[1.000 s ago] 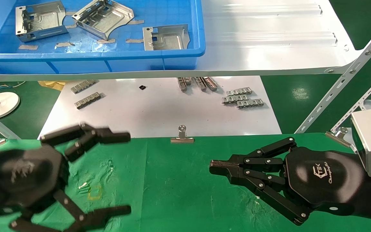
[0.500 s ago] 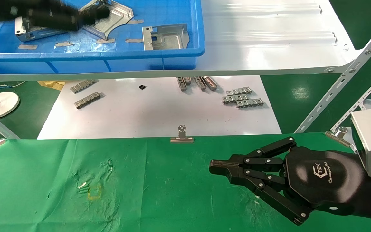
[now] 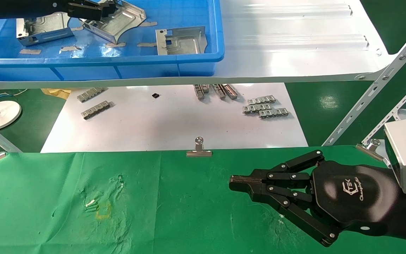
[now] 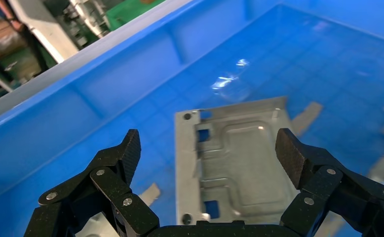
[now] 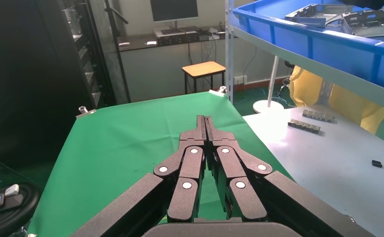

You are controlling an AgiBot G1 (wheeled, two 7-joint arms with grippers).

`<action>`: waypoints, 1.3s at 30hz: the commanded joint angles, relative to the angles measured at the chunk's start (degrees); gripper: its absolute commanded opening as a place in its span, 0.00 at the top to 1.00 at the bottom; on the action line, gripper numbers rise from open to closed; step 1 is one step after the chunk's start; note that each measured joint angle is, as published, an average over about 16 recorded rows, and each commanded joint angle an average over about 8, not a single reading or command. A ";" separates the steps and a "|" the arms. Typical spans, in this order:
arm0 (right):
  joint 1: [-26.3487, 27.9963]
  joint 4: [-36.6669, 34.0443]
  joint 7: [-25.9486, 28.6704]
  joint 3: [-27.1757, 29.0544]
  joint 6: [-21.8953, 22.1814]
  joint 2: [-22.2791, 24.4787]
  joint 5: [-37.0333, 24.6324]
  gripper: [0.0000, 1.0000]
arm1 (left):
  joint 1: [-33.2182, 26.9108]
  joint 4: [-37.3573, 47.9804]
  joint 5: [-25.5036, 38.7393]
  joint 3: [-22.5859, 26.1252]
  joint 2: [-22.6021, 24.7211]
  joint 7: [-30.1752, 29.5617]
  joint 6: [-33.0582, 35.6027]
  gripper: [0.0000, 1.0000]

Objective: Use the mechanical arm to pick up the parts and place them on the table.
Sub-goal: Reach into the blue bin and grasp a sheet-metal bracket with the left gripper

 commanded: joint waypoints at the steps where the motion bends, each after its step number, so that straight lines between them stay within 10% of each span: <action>1: 0.00 0.00 0.00 0.00 0.00 0.00 0.00 1.00 | -0.61 2.43 0.44 0.23 1.11 0.10 -1.61 0.97; 35: 0.00 0.00 0.00 -0.01 0.00 0.00 0.01 1.00 | -0.47 7.70 2.98 2.00 3.71 -3.51 -7.71 1.00; 39: 0.00 0.00 -0.01 -0.01 0.00 0.00 0.01 0.67 | -0.24 7.42 2.80 1.88 3.70 -3.53 -7.75 1.00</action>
